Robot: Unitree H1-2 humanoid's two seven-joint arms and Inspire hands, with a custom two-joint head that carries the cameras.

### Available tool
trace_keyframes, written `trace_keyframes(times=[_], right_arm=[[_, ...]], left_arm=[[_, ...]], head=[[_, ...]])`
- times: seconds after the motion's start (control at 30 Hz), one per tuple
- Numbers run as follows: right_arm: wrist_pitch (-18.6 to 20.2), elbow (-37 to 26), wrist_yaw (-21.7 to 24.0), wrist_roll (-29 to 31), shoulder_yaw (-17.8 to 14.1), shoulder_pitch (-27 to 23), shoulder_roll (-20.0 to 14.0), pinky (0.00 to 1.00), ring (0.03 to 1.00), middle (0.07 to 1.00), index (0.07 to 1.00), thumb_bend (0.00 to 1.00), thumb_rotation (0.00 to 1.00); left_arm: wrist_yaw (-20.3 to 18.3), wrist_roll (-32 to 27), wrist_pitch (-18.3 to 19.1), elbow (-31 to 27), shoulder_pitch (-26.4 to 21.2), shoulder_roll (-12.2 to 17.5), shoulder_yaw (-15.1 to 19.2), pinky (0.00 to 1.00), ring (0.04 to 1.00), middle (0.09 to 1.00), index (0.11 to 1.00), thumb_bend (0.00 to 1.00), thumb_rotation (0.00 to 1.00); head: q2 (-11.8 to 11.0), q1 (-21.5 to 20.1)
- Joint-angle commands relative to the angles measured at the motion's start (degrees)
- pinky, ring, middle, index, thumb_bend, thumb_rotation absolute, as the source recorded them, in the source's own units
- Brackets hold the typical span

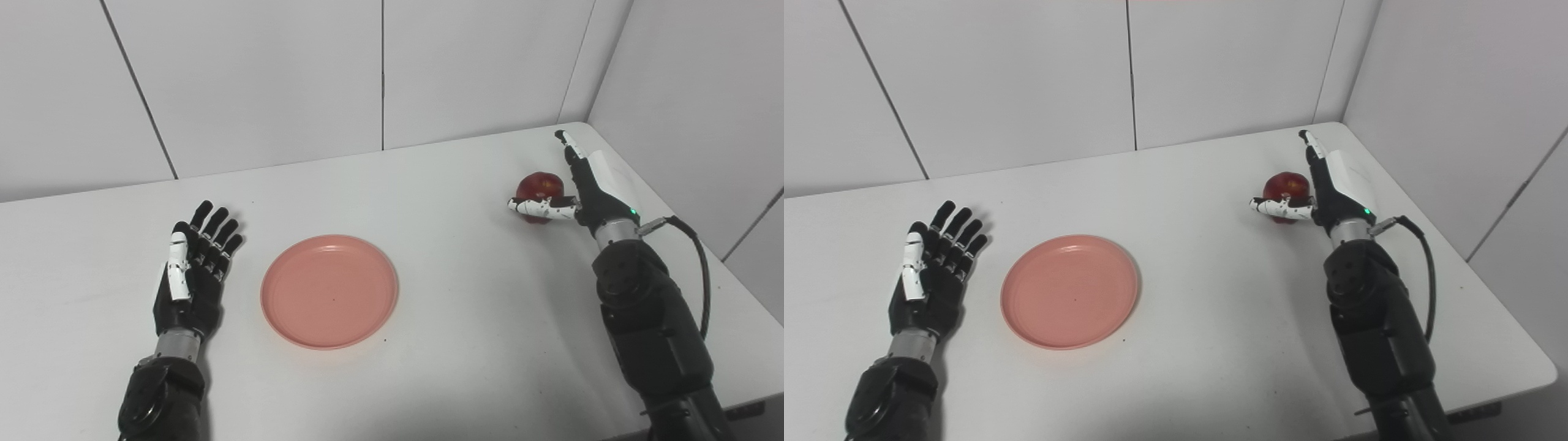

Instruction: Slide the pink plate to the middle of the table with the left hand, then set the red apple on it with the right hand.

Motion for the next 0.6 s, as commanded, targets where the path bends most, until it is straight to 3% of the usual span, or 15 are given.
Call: trace_keyframes(times=[0.0, 0.57], right_arm=[[-0.4, 0.1, -1.4, 0.8, -0.1, -2.6, -1.3, 0.76, 0.886, 0.947, 0.941, 1.00, 0.39], [-0.3, 5.3, -3.8, 2.0, 1.4, -4.1, -3.0, 0.78, 0.894, 0.949, 0.947, 1.00, 0.38]], left_arm=[[-0.4, -0.2, 0.5, 1.4, 2.5, 0.2, 0.1, 0.91, 0.900, 0.908, 0.893, 0.35, 1.00], [-0.2, -0.4, 0.9, 1.3, 2.6, 0.2, 0.2, 0.91, 0.900, 0.909, 0.896, 0.35, 1.00]], head=[[-0.1, 0.0], [0.1, 0.1]])
